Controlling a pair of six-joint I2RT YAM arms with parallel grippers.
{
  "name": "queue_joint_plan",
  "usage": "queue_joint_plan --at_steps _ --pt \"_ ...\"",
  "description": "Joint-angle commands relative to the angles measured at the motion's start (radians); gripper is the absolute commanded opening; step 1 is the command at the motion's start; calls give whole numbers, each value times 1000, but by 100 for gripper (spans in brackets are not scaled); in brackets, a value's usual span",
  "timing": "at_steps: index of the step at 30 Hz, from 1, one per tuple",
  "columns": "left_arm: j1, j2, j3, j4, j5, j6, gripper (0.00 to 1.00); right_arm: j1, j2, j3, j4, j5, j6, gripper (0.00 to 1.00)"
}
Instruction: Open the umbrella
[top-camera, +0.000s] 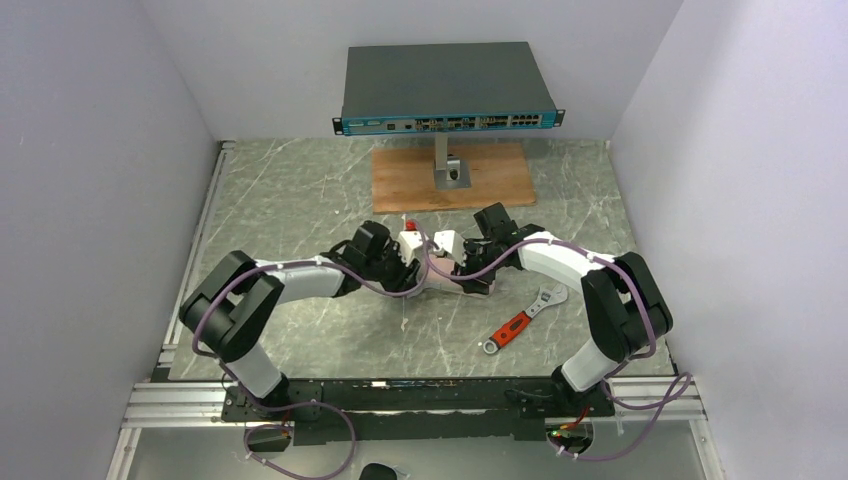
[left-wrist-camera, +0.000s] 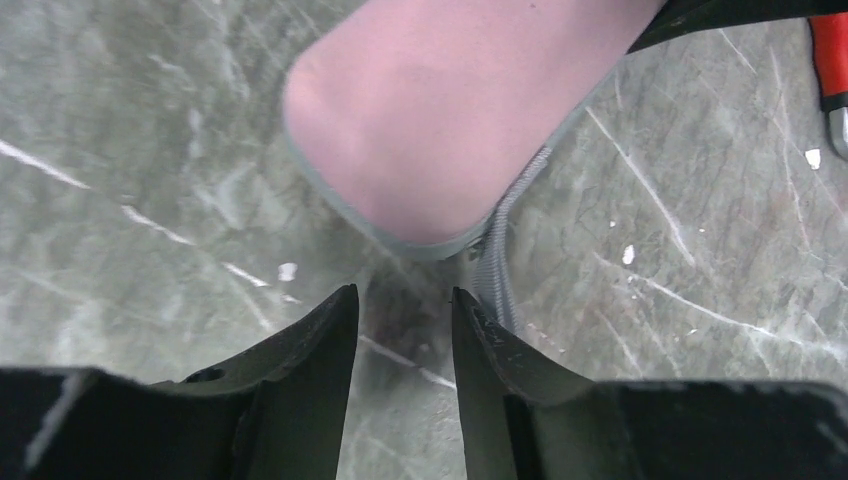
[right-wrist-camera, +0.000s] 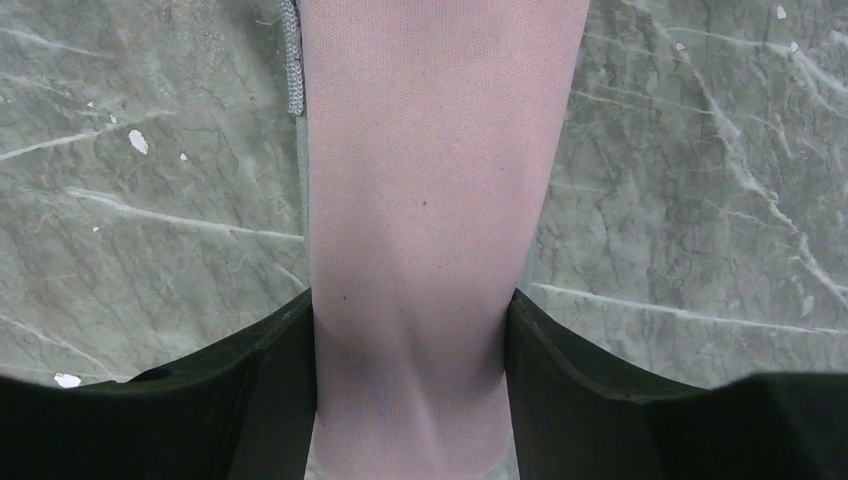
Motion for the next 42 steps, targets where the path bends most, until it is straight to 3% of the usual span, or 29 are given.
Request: queue_joint_plan --at_steps 1,9,13,21,28,31,35,42 --pt "-73 33 23 50 -40 -35 46 -6 43 -43 -153 58 37 0" --pt "-125 105 103 30 -103 -86 49 -5 35 -49 -153 54 53 0" --pt "-140 103 110 32 -206 -134 52 -2 29 -54 -150 54 73 0" --pt "-140 83 95 117 -272 -238 34 3 18 -83 -158 29 119 0" --pt "-133 58 46 249 -164 -360 47 -1 27 -86 -193 -15 158 0" --pt "-117 59 49 271 -161 -405 47 -12 1 -104 -188 -45 159 0" --pt "-86 76 87 277 -144 -401 44 -17 -31 -134 -186 -77 138 0" --pt "-69 154 113 290 -149 -327 27 -22 -25 -130 -202 -85 96 0"
